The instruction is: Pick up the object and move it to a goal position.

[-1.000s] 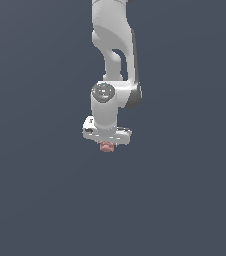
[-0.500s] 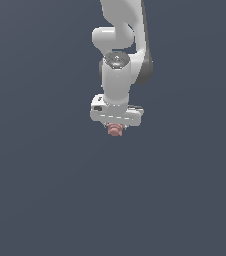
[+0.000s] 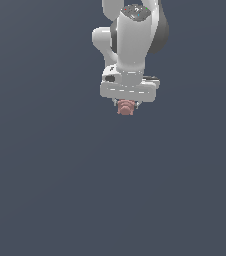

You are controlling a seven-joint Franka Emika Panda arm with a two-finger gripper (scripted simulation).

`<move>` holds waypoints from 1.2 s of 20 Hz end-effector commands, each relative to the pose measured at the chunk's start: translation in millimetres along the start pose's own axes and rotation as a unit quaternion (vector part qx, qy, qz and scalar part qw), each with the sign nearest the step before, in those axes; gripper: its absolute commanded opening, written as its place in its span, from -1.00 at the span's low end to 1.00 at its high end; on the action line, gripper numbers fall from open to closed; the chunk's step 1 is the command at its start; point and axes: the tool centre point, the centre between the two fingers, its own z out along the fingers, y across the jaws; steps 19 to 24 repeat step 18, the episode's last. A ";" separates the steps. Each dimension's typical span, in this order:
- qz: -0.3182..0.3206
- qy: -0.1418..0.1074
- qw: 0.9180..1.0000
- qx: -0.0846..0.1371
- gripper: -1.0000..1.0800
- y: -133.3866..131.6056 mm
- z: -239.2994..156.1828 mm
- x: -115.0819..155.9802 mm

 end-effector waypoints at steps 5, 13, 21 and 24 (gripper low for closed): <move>0.000 0.000 1.000 0.000 -1.00 -20.2 -50.0 -27.2; 0.000 0.000 1.000 0.000 -1.00 -35.9 -87.1 -45.3; 0.000 0.000 1.000 0.001 -1.00 -38.6 -93.6 -48.2; 0.000 0.000 1.000 0.001 -1.00 -38.6 -93.6 -48.2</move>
